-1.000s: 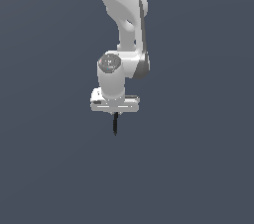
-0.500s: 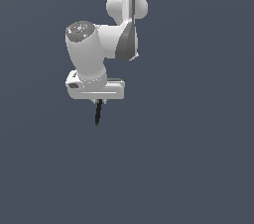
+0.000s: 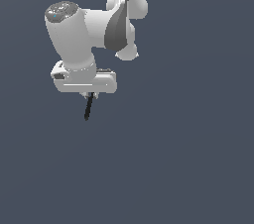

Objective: Pick up the object and move it to a goal position.

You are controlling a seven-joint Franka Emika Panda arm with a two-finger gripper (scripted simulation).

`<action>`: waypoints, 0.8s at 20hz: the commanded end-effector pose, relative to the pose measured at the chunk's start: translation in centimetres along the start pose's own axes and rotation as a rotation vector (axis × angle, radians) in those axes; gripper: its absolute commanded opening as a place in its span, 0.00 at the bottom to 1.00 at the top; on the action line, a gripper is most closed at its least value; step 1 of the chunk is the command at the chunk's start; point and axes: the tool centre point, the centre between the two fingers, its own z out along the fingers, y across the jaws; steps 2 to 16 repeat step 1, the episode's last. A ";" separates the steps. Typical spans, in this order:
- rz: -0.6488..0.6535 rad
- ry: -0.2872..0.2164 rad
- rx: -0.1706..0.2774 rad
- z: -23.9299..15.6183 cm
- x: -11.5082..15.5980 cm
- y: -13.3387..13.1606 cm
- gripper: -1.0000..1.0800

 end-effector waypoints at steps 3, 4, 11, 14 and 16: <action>-0.001 -0.001 0.000 -0.2 0.0 0.1 0.00; -0.001 -0.001 0.000 -0.2 0.0 0.1 0.00; -0.001 -0.001 0.000 -0.2 0.0 0.1 0.00; -0.001 -0.001 0.000 -0.2 0.0 0.1 0.00; -0.001 -0.001 0.000 -0.2 0.0 0.1 0.00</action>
